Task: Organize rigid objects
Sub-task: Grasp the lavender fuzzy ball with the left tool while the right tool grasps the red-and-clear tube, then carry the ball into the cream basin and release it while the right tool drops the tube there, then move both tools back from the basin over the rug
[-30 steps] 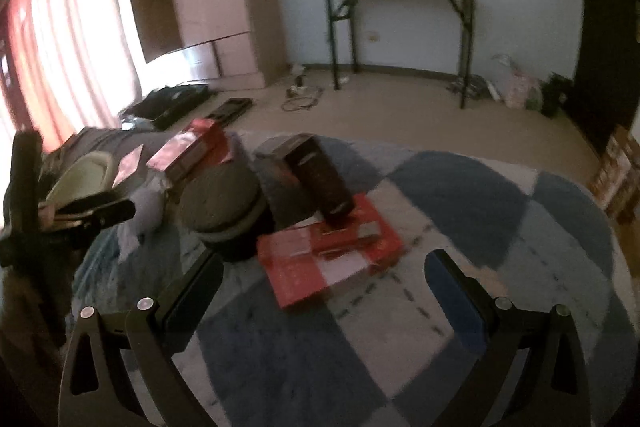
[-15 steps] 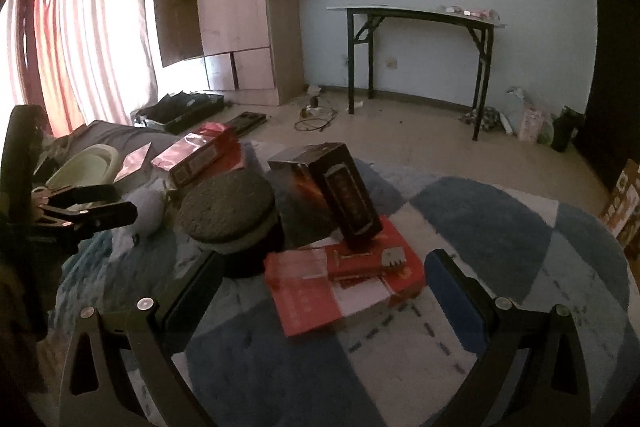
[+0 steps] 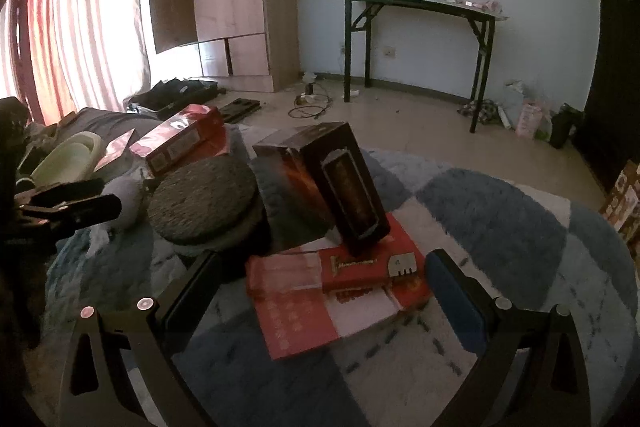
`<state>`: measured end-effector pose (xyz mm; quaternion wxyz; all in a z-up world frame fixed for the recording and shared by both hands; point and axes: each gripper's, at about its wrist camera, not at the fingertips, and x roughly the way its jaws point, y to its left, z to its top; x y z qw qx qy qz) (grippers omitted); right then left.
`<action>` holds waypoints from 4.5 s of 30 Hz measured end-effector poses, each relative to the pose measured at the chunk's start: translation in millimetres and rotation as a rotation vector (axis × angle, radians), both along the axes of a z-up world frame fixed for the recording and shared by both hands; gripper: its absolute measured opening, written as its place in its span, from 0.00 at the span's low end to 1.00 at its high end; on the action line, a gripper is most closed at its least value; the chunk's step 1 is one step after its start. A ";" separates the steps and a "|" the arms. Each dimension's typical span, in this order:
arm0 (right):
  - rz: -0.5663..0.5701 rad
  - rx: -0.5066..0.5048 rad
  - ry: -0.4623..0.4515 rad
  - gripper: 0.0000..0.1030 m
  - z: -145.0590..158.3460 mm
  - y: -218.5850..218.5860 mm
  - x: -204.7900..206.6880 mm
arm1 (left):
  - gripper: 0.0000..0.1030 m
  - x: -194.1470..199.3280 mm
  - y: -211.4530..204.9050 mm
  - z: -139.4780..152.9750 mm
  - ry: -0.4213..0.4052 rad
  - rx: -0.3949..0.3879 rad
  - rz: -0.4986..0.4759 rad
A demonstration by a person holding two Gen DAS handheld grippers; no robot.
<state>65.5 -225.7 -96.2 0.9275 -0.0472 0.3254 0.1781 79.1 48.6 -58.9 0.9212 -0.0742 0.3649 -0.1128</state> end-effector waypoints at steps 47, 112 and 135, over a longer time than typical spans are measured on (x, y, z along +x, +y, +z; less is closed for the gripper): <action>0.071 -0.030 0.014 0.81 39.5 -20.0 -46.1 | 0.55 0.3 17.1 9.2 0.010 0.058 -0.018; 0.792 -0.162 0.174 0.94 11.2 411.3 -15.1 | 0.96 -58.3 238.0 29.4 -0.029 0.055 0.685; -0.255 0.204 -0.141 1.00 130.7 -39.7 -87.6 | 1.00 -22.8 8.0 52.3 -0.102 -0.004 0.068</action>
